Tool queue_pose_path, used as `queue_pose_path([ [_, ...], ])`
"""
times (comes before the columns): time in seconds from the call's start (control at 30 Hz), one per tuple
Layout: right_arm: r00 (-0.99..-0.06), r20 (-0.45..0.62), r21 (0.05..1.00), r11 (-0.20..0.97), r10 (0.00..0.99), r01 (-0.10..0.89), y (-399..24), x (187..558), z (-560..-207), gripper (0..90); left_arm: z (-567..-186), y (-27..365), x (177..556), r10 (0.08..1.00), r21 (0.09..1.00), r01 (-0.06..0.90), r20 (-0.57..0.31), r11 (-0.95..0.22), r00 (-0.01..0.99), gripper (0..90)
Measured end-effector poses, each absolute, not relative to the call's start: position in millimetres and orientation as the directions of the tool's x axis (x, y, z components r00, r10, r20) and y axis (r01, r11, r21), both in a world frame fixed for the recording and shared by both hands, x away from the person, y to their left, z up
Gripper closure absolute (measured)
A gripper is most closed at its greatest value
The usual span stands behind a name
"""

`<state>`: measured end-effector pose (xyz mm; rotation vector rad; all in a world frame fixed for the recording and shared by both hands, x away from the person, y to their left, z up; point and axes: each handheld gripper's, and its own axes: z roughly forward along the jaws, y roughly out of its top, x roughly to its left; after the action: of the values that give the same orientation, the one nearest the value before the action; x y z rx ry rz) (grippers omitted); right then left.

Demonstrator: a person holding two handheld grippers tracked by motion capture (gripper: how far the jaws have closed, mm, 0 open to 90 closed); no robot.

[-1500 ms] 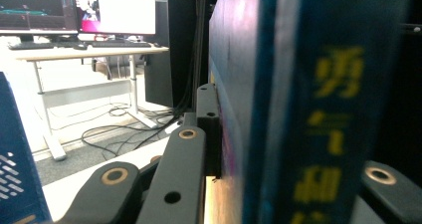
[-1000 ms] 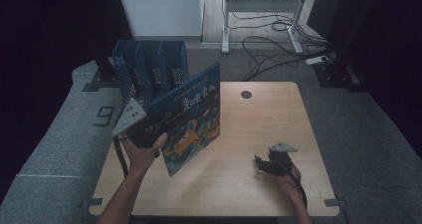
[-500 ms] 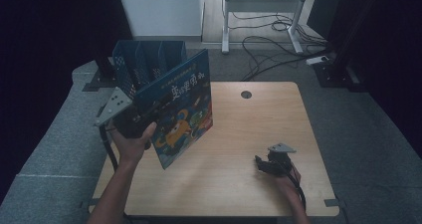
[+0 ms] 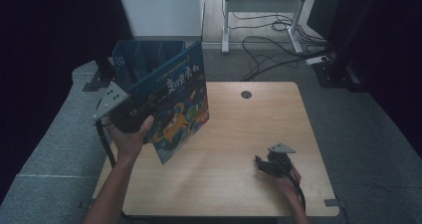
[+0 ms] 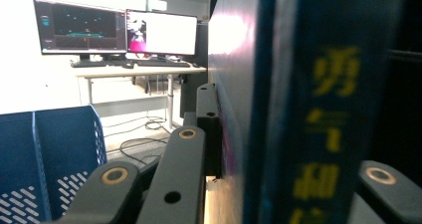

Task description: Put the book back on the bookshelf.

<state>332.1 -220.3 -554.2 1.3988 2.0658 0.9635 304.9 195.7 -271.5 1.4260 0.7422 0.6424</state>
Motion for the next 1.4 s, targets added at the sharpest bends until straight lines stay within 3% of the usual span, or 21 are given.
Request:
queue_pose_path([
  [0.8, -0.365, 0.011, 0.761, 0.229, 0.931, 0.607, -220.4, 332.3, -554.2, 32.0, -267.8, 207.2, 324.0, 0.819, 0.994, 0.065, -0.106, 0.083, 0.564, 82.2],
  [1.4, -0.367, 0.014, 0.761, 0.228, 0.93, 0.608, -220.6, 332.5, -554.2, 32.1, -258.9, 209.7, 326.6, 0.848, 0.998, 0.029, -0.069, 0.064, 0.525, 82.1],
])
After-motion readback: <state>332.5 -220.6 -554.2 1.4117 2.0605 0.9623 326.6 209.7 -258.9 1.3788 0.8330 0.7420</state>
